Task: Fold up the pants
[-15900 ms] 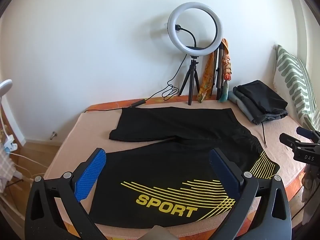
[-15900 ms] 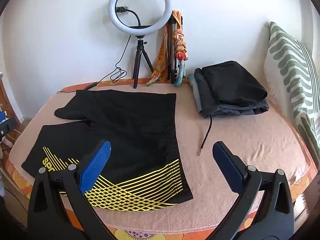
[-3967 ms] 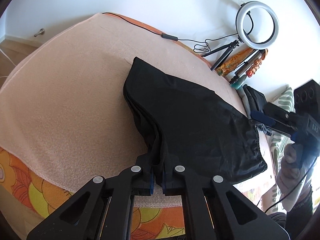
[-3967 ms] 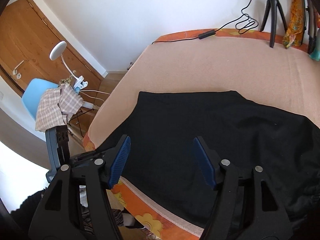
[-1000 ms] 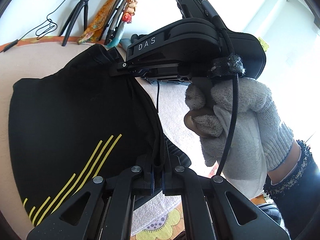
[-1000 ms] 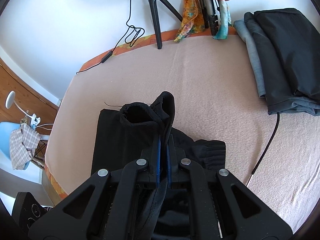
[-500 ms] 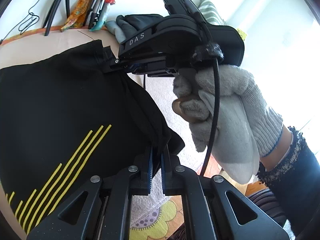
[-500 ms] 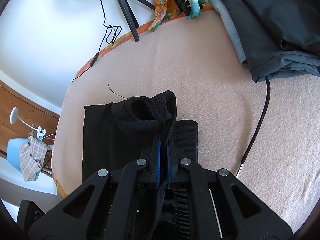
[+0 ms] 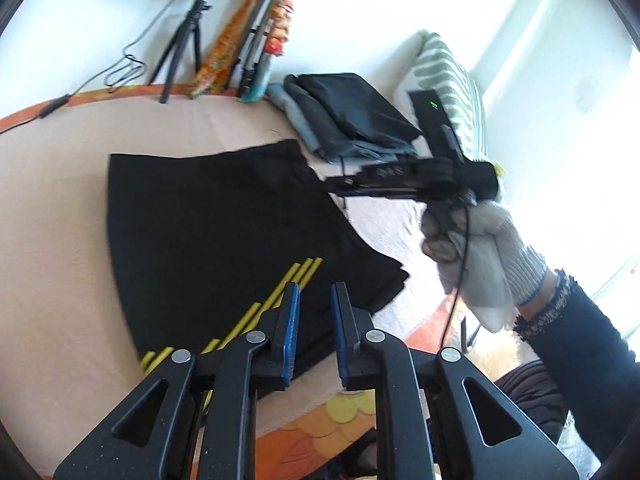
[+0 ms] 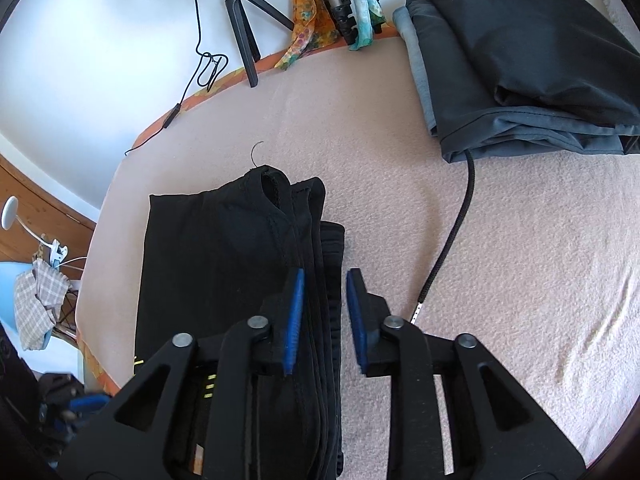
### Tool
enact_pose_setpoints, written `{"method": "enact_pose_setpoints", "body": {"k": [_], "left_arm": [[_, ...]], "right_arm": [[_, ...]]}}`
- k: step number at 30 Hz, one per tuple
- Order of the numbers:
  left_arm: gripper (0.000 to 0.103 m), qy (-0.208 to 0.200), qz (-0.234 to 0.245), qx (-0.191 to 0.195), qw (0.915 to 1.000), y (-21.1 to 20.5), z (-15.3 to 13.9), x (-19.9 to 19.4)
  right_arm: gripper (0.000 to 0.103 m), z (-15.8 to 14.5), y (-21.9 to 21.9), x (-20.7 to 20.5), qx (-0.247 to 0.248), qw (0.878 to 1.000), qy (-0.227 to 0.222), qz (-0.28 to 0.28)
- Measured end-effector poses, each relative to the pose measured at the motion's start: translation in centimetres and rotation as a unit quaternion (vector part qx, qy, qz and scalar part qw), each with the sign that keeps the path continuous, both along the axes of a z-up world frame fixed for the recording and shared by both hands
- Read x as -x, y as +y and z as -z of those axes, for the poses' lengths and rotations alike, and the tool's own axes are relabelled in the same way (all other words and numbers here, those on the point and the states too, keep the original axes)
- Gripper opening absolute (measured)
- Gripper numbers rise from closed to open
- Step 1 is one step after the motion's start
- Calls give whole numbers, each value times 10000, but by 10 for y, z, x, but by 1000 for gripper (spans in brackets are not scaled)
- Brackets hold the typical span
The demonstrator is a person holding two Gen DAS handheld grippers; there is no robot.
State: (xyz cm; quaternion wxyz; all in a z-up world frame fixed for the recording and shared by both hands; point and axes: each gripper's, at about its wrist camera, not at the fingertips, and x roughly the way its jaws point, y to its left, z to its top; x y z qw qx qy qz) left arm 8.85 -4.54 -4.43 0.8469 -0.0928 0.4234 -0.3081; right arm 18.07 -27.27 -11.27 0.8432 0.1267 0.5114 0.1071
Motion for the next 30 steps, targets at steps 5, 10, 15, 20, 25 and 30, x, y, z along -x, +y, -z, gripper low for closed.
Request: {"method": "enact_pose_setpoints", "body": {"k": [5, 10, 15, 20, 25, 30], "left_arm": [[26, 309, -617, -87, 9976, 45, 14, -32], [26, 577, -986, 54, 9934, 70, 24, -55], [37, 807, -1179, 418, 9889, 89, 33, -75], [51, 911, -1134, 693, 9869, 97, 43, -104], [52, 1191, -1222, 797, 9821, 108, 65, -124], [52, 1418, -1258, 964, 9771, 108, 80, -144]], "right_arm": [[55, -4, -4, 20, -119, 9999, -27, -51], [66, 1, -2, 49, -456, 9987, 133, -204], [70, 15, -10, 78, -975, 9949, 245, -43], [72, 43, -22, 97, -1767, 9834, 350, 203], [72, 48, -31, 110, -2180, 9753, 87, 350], [72, 48, -34, 113, -2218, 9747, 36, 265]]}}
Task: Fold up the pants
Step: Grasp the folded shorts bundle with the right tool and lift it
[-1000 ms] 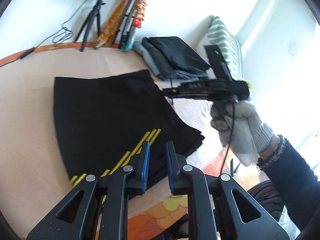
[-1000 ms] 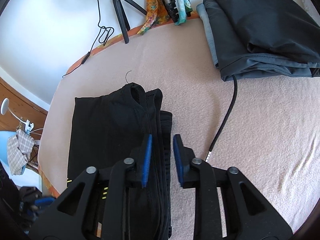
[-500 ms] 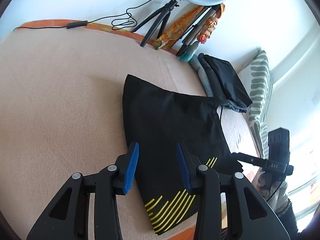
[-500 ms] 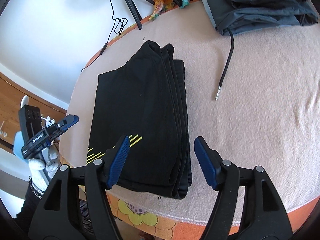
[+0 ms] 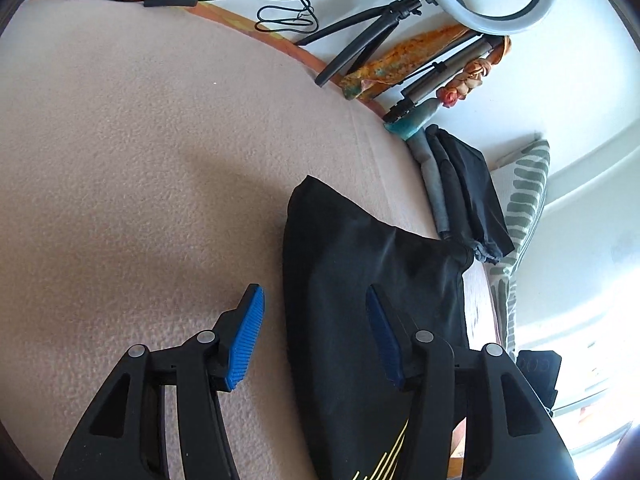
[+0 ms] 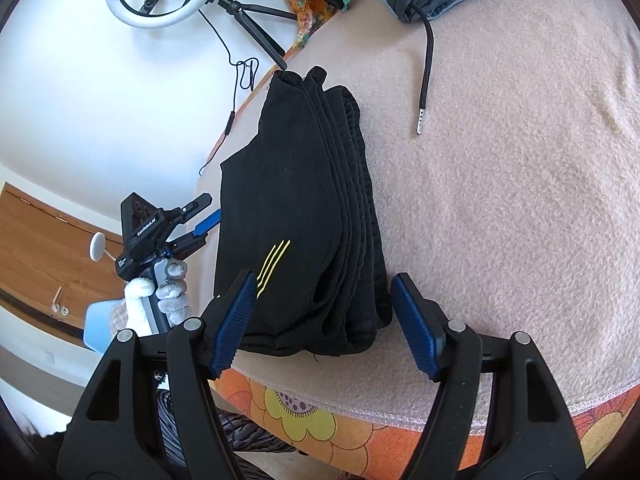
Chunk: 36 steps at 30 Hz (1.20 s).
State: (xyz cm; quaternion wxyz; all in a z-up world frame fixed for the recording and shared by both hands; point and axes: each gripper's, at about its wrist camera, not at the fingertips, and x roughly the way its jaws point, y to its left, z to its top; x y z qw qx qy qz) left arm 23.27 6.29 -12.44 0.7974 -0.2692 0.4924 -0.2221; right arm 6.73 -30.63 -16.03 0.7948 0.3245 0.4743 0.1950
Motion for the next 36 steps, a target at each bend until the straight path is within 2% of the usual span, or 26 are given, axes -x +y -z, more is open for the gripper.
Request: {"method": "enact_pose_setpoints", "body": {"k": [3, 7, 11, 13, 14, 16, 18, 21, 26, 32, 36], "left_arm": [[52, -63, 37, -63, 10000, -3, 2, -10], [52, -67, 37, 169, 9998, -3, 6, -20], [51, -96, 113, 287, 9995, -11, 7, -29], [49, -96, 127, 331, 9993, -16, 6, -33], [48, -98, 151, 344, 9992, -19, 7, -35], [41, -88, 153, 283, 9994, -25, 7, -39], [27, -72, 94, 195, 9997, -27, 9, -42], [14, -25, 27, 65, 10000, -30, 12, -45], [9, -286, 28, -384, 9988, -39, 4, -41], [7, -684, 37, -646, 9956, -45, -16, -33], [7, -874, 50, -674, 9939, -46, -28, -27]], "right_arm": [[72, 1, 4, -1, -34, 9999, -43, -86], [73, 1, 10, -1, -76, 9997, -131, -196], [67, 1, 17, -2, -60, 9995, -162, -251], [59, 2, 20, -2, -63, 9995, -144, -256], [51, 4, 22, -3, -66, 9996, -119, -245], [42, 7, 23, -1, -115, 9996, -98, -231], [27, 10, 27, -2, -130, 9997, -51, -205], [19, 12, 32, 0, -74, 9998, -22, -170], [16, -2, 46, 0, 362, 9992, -83, -142], [14, -23, 58, -2, 664, 9976, -194, -76], [14, -32, 64, -3, 869, 9955, -353, -105]]}}
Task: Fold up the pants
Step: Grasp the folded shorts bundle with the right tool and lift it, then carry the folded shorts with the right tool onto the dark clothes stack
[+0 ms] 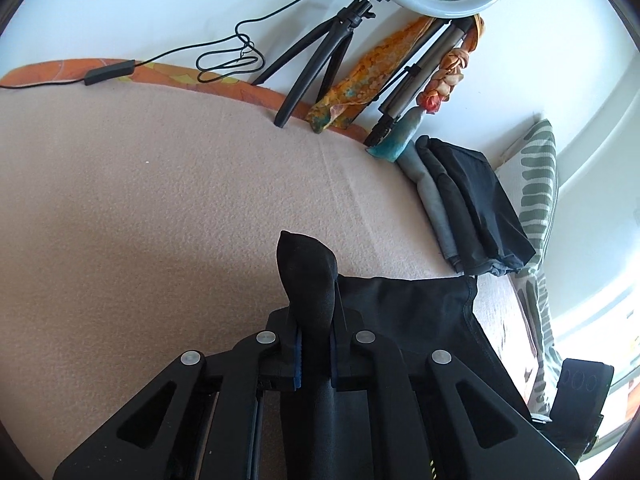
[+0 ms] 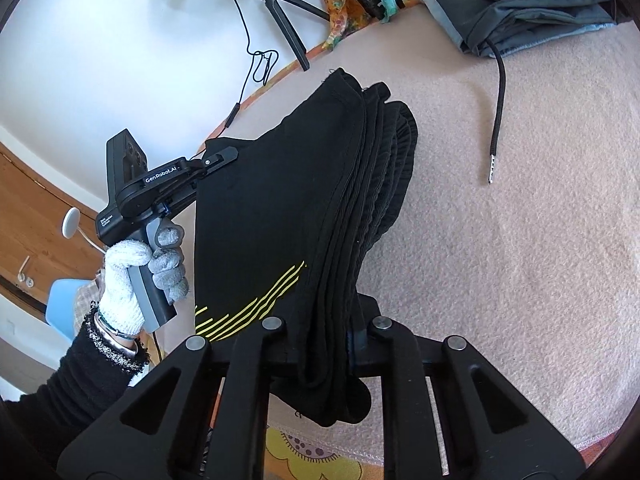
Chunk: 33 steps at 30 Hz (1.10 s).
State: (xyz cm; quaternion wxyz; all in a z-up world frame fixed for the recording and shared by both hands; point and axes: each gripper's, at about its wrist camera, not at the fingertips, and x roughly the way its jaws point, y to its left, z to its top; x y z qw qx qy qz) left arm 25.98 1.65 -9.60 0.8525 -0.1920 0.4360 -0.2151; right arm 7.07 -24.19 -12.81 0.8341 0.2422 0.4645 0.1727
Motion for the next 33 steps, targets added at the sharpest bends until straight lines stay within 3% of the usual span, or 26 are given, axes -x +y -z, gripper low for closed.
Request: {"method": "enact_pose_setpoints", "body": {"k": [11, 19, 33], "left_arm": [[7, -418, 183, 24, 9990, -15, -30, 12], [7, -798, 587, 176, 9949, -52, -58, 17], [7, -1252, 848, 639, 9864, -114, -124, -34]], "right_arm": [[13, -16, 10, -2, 574, 9981, -204, -102], [13, -47, -11, -1, 897, 9945, -516, 129], [13, -116, -52, -24, 1788, 9752, -1230, 423]]}}
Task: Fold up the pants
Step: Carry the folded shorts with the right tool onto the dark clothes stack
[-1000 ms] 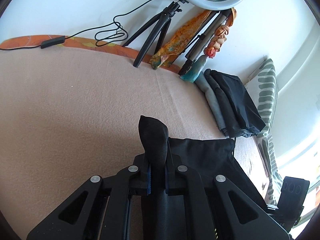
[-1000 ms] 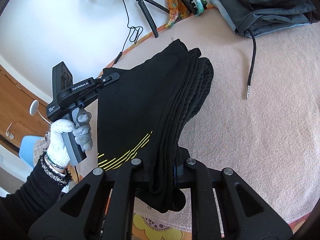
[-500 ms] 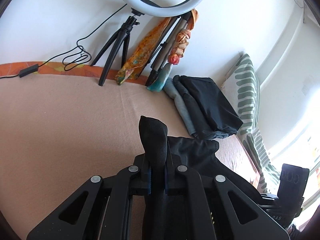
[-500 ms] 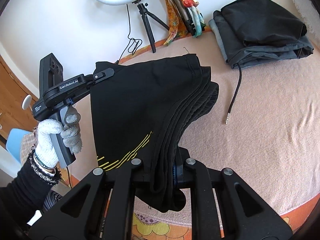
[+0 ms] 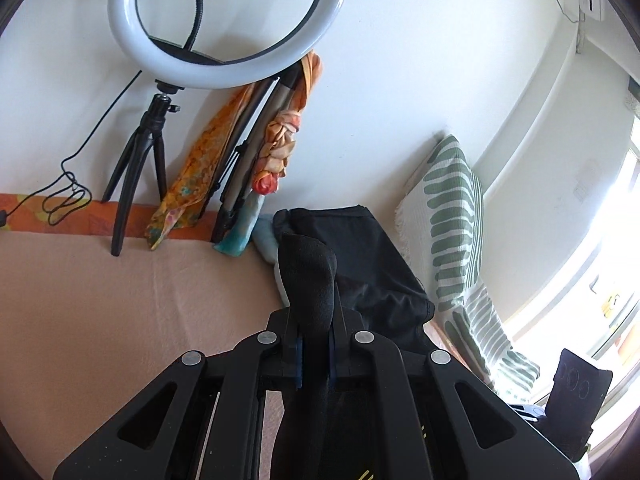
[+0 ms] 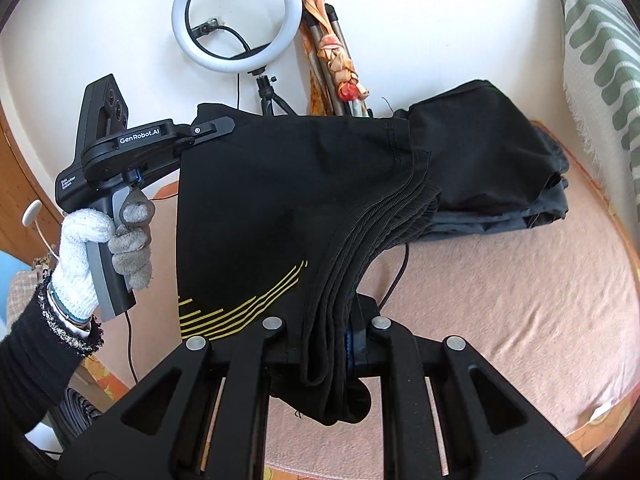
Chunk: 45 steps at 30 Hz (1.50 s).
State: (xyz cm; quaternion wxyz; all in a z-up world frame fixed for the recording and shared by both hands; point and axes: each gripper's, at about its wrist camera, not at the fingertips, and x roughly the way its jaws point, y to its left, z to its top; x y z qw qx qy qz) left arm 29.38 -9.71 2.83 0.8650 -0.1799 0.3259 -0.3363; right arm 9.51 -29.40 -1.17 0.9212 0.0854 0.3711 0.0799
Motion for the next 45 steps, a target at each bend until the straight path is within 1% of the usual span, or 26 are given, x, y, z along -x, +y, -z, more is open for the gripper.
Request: {"method": "enact_pose_setpoints", "body": {"k": [2, 5, 8, 12, 18, 21, 23, 25, 29, 33, 37, 39, 41, 42, 43, 44, 45], "left_arm": [[7, -18, 18, 93, 10000, -10, -8, -12], [6, -26, 60, 194, 9998, -26, -16, -31], [6, -130, 116, 175, 9997, -43, -24, -52], [7, -392, 147, 114, 9991, -69, -36, -76], [7, -576, 169, 146, 9981, -112, -40, -111], [7, -573, 134, 169, 9981, -134, -39, -128], [7, -674, 106, 142, 9976, -146, -38, -136], [7, -765, 24, 59, 9970, -154, -35, -146], [7, -513, -86, 5, 9986, -161, -14, -171], [6, -358, -163, -317, 9987, -169, 8, -189], [8, -327, -259, -659, 9970, -174, 24, -201], [13, -291, -262, -827, 9958, -177, 28, -204], [18, -367, -358, -992, 9937, -178, 27, -206], [25, -421, -419, -1049, 9927, -179, 25, -208], [30, -469, -485, -1070, 9920, -177, 23, -209], [42, -490, -561, -1069, 9915, -173, 21, -210], [51, -502, -621, -1035, 9914, -169, 19, -211]], "right_arm": [[13, -9, -9, -4, 207, 9997, -123, 68], [13, -20, -27, -12, 285, 9992, -220, 186], [13, -31, -49, -23, 469, 9982, -258, 282], [13, -46, -75, -40, 968, 9943, -259, 363], [13, -58, -122, -76, 1410, 9886, -235, 484], [13, -58, -146, -98, 1598, 9854, -195, 553], [13, -58, -161, -115, 1694, 9834, -204, 618], [13, -55, -179, -132, 1449, 9874, -191, 606], [13, -34, -207, -161, 824, 9951, -2, 548], [13, -6, -224, -178, 255, 9980, 307, 487], [13, 6, -234, -184, 66, 9970, 448, 632], [14, 7, -238, -184, -17, 9965, 477, 688], [15, 9, -241, -184, 12, 9959, 514, 740], [17, 10, -242, -184, 25, 9955, 530, 790], [19, 10, -244, -184, -9, 9948, 546, 856], [24, 12, -249, -184, -109, 9942, 583, 899], [30, 12, -252, -184, -203, 9934, 624, 935]]}}
